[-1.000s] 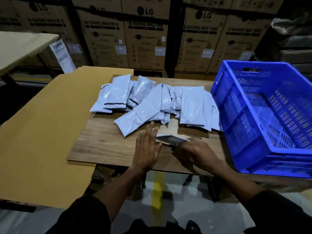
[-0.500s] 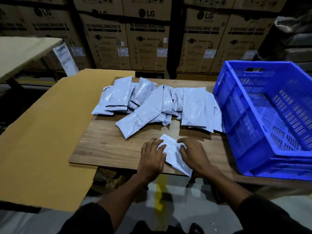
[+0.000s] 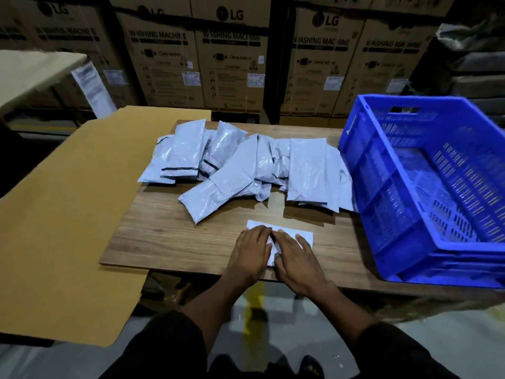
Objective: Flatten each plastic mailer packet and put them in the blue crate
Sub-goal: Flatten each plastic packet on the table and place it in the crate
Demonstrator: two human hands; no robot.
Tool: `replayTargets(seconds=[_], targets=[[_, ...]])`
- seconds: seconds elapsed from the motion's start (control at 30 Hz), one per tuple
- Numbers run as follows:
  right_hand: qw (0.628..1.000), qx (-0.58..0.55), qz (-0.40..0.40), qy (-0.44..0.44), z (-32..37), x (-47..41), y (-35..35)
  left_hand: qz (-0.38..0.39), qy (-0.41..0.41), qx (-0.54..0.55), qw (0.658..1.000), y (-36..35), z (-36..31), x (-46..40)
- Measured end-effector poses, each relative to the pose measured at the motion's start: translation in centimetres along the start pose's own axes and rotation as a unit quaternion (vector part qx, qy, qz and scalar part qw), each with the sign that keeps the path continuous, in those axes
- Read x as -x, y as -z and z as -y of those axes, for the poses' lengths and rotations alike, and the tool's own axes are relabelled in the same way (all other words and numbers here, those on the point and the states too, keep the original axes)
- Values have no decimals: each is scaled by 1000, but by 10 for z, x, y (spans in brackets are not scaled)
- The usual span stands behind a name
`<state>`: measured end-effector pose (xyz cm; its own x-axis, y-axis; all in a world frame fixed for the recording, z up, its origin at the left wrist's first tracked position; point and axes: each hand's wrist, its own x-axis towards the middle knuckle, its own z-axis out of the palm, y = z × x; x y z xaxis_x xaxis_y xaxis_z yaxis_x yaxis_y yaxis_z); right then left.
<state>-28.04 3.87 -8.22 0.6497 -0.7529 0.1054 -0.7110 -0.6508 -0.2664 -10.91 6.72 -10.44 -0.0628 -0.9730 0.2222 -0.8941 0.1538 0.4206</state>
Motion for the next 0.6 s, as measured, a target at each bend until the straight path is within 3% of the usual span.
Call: replayTargets(seconds=[0.2,0.6], targets=[[998,31,22,-40,-4,7,3,0,-21,-68,997,5,2,8],[986,108,93,-85,-35,37,20,106,83,-136,982,16,-1,8]])
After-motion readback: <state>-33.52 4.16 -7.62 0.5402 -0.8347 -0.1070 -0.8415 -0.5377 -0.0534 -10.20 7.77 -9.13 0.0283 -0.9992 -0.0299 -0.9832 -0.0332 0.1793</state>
